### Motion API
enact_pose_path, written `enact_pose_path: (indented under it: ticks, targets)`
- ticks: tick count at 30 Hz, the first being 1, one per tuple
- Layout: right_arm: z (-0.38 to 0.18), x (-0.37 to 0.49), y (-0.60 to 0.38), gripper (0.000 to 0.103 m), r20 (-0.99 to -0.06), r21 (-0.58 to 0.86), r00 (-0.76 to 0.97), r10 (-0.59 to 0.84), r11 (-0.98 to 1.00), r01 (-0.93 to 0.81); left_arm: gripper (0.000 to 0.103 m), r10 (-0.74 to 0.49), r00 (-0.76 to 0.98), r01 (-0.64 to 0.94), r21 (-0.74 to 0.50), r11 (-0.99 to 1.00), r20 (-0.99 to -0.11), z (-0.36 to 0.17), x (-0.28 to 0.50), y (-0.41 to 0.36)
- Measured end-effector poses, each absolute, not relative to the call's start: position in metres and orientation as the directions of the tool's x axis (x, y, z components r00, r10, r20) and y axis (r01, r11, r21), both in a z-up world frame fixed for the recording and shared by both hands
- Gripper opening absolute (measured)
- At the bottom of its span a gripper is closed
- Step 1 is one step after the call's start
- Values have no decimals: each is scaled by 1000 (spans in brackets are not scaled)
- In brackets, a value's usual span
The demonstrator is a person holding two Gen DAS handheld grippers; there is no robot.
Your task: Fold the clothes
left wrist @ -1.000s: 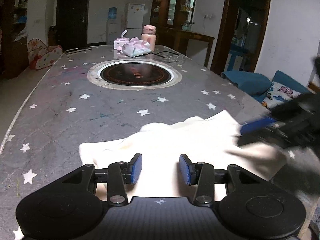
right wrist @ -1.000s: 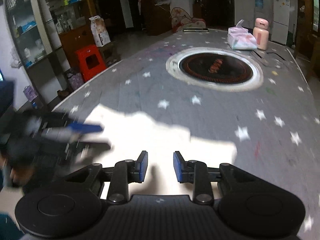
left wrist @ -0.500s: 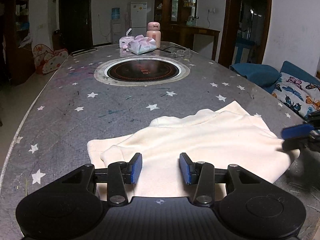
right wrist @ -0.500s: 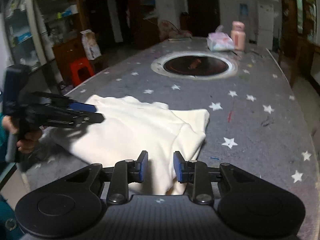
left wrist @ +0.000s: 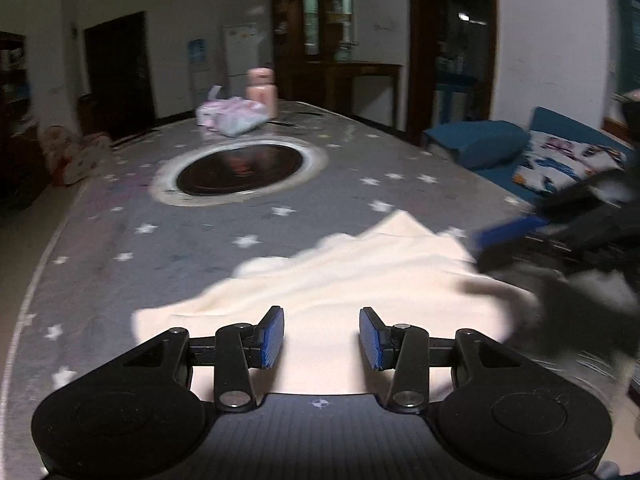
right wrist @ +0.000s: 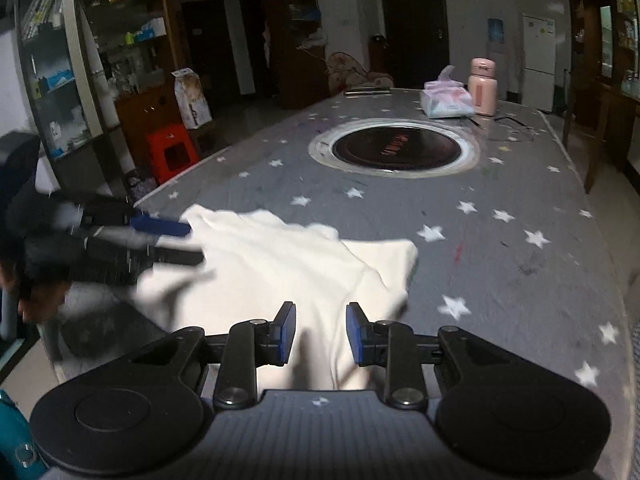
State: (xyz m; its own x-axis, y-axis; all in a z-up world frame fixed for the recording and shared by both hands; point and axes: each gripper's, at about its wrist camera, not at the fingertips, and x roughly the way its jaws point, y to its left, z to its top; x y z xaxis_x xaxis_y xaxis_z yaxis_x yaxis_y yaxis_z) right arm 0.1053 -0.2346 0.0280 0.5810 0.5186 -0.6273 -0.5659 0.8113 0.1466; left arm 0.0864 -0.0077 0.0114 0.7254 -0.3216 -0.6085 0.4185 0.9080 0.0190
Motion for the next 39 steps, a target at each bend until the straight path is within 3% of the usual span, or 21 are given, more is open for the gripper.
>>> enact_pose_path:
  ticks: [8, 16, 24, 39]
  targets:
    - [-1, 147, -221, 26, -687, 169, 545, 481, 835, -523, 45, -347, 697, 443, -4, 897, -628, -2, 81, -12]
    - [17, 165, -200, 25, -654, 203, 529, 541, 799, -566, 45, -353, 708, 408, -54, 911, -612, 2, 80, 2]
    - [-4, 198, -175, 21, -696, 196, 506, 510, 812, -550, 45, -330, 716, 349, -95, 933, -615, 2, 78, 28]
    - [12, 93, -149, 22, -665, 84, 453, 594, 662, -745, 45, -281, 724, 309, -68, 949, -631, -6, 59, 44]
